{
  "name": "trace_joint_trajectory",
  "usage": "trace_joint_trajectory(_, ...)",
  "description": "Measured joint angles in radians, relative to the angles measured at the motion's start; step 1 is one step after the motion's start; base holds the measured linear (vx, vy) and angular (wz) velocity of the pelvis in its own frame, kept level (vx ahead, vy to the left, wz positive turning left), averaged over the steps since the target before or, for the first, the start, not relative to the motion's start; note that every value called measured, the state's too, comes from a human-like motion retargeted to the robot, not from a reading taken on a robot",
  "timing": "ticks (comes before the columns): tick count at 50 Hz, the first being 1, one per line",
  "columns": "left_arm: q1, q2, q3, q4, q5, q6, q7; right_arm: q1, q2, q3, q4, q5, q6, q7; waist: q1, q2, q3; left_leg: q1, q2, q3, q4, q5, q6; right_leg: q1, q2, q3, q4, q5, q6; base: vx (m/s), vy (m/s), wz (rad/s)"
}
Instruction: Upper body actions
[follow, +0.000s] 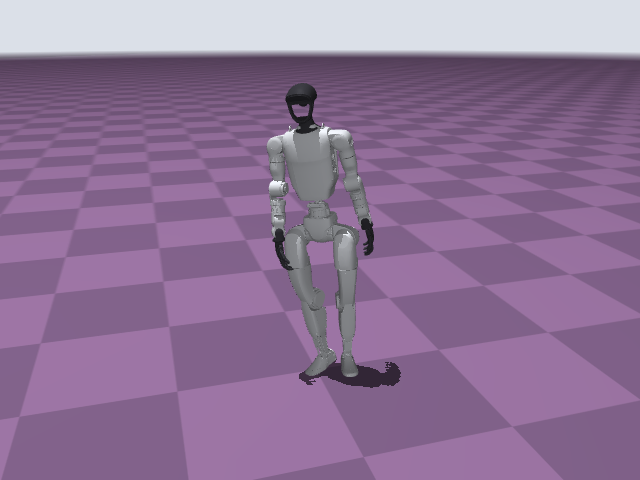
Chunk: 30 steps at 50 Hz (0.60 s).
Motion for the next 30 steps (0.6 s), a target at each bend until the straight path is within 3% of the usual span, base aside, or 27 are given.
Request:
trace_joint_trajectory(8, 0.113, -0.015, 0.016, 0.052, 0.041, 0.085, -0.07, 0.008, -0.004, 0.062, -0.083, 0.0, -0.051, 0.061, -0.075, 0.002, -0.025, 0.02, -0.016, 0.022, -0.017, -0.022, 0.021, -0.01, -0.007, 0.035, 0.02, 0.0, 0.025, -0.03, 0.14, -0.23)
trace_joint_trajectory(15, 0.023, -0.004, -0.171, 0.052, -0.118, 0.064, 0.154, 0.124, -0.061, 0.049, -0.122, -0.195, -0.088, -0.022, -0.062, -0.02, -0.005, 0.043, -0.033, 0.012, -0.022, -0.029, 0.044, -0.002, -0.029, 0.023, 0.086, -0.037, 0.046, -0.06, 0.06, 0.07)
trace_joint_trajectory(18, -0.074, -0.013, -0.217, 0.052, -0.119, 0.031, 0.177, 0.189, -0.072, 0.012, -0.103, -0.231, -0.082, -0.059, -0.069, -0.02, 0.021, 0.057, -0.023, 0.016, -0.024, -0.025, 0.053, -0.023, -0.031, 0.012, 0.179, -0.025, 0.037, -0.12, 0.05, 0.03)
trace_joint_trajectory(24, -0.324, -0.056, -0.207, 0.05, -0.176, -0.06, 0.162, 0.271, -0.106, -0.106, 0.005, -0.177, -0.019, -0.09, -0.069, 0.035, 0.103, 0.084, 0.062, 0.073, -0.025, -0.018, 0.062, -0.21, -0.049, 0.01, 0.594, 0.246, 0.01, -0.19, 0.02, -0.46)
trace_joint_trajectory(28, -0.497, -0.032, -0.188, 0.037, -0.157, -0.083, 0.168, 0.299, -0.156, -0.159, 0.082, -0.13, 0.013, -0.129, -0.155, 0.076, 0.137, 0.069, 0.117, 0.082, -0.011, -0.016, 0.07, -0.377, -0.126, -0.098, 0.964, 0.155, -0.086, -0.17, 0.07, -0.13)
trace_joint_trajectory(30, -0.573, -0.018, -0.176, 0.021, -0.105, -0.065, 0.22, 0.311, -0.179, -0.181, 0.115, -0.106, 0.031, -0.137, -0.205, 0.087, 0.152, 0.055, 0.136, 0.069, 0.0, -0.016, 0.074, -0.449, -0.127, -0.108, 1.089, 0.124, -0.107, -0.17, 0.02, 0.26)
